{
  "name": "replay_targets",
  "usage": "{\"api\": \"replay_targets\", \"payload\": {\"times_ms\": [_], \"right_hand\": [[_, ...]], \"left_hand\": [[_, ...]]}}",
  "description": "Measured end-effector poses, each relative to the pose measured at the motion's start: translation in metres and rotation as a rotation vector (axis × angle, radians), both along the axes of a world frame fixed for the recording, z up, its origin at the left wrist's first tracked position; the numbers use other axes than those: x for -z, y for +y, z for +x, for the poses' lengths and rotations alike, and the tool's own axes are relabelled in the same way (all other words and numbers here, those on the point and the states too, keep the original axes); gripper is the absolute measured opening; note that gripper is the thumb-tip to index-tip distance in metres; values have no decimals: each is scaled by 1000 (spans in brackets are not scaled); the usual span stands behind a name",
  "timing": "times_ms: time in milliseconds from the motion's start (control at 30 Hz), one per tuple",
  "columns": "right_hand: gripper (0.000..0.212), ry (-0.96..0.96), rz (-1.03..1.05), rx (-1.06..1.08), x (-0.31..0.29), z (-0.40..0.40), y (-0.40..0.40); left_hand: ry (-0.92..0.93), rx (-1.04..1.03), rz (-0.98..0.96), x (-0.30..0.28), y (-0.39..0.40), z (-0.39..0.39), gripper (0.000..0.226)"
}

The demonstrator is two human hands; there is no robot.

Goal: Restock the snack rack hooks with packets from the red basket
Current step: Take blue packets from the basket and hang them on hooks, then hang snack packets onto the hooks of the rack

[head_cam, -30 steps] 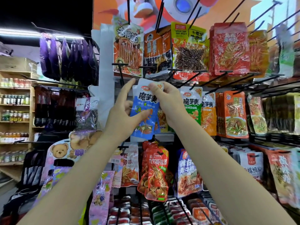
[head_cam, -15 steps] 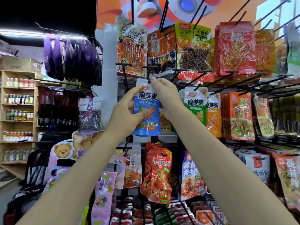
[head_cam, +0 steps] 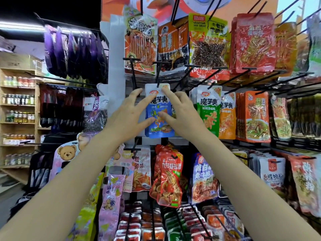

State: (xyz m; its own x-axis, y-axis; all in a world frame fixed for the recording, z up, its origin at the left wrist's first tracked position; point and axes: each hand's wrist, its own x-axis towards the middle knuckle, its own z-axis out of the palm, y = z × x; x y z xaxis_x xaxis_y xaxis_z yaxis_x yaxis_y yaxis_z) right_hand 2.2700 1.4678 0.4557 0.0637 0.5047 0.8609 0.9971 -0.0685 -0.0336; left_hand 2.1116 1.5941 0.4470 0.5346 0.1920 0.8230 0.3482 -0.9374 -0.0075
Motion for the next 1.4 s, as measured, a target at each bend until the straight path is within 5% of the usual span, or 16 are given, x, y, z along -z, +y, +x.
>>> {"api": "replay_targets", "payload": {"times_ms": [367,633,767,933,1200,1400], "right_hand": [[68,14,-59,25,5,-6,-3],[31,0,265,42,77,-26,-126],[34,34,214,249,142,-2,-209],[38,272,46,550,245,58,-331],[38,838,-217,889,465,137,-522],[34,1263,-383,848,572,167,-561]], "left_hand": [[35,89,-122,6,10,-2,66],[-245,573,137,50,-85,9,43],[-80,848,8,111,-159,67,44],[244,952,-229,217,-248,168,46],[873,925,-364,430,-388,288,73],[1029,836,-317,532,-437,303,77]]}}
